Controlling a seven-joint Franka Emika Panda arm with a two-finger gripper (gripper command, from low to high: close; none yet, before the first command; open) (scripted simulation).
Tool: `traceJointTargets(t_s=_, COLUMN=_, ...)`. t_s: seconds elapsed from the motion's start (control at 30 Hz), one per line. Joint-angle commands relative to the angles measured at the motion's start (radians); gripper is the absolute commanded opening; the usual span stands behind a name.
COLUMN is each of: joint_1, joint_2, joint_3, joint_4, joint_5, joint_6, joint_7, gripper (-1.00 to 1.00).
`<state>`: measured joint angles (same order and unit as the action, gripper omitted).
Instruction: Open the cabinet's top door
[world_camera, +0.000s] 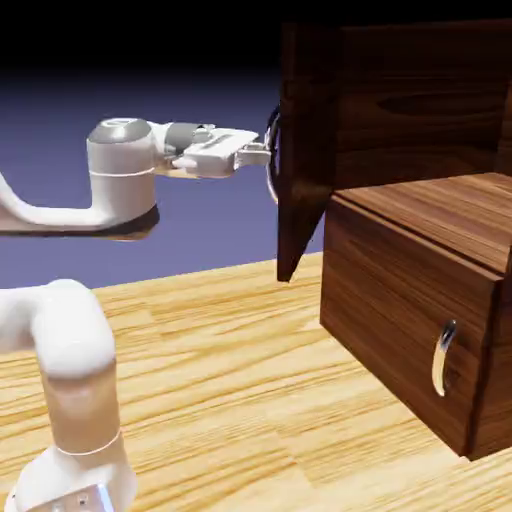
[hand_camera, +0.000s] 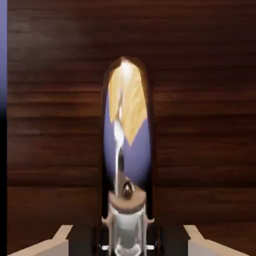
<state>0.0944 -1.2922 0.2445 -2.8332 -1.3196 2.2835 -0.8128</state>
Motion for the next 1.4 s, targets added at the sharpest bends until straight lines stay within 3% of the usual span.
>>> traceJointTargets(t_s=0.0, joint_1=0.010, joint_2=-0.010, joint_3=0.036, joint_4=0.002, joint_5=0.043, joint_6=-0.038, joint_7=-0.010, gripper=-1.00)
traceJointTargets(t_s=0.47, joint_1=-0.029, joint_2=0.045, joint_3=0.543, joint_4=0.245, joint_5=0.500, joint_6=-0.576, joint_7=-0.054, gripper=-1.00)
traceJointTargets(t_s=0.87, joint_1=-0.357, joint_2=0.125, joint_3=0.884, joint_4=0.678, joint_5=0.709, joint_6=-0.974, joint_7=-0.088, gripper=-1.00)
traceJointTargets(t_s=1.37, joint_1=-0.803, joint_2=0.085, joint_3=1.102, joint_4=1.221, joint_5=0.798, joint_6=-1.337, joint_7=-0.213, gripper=-1.00)
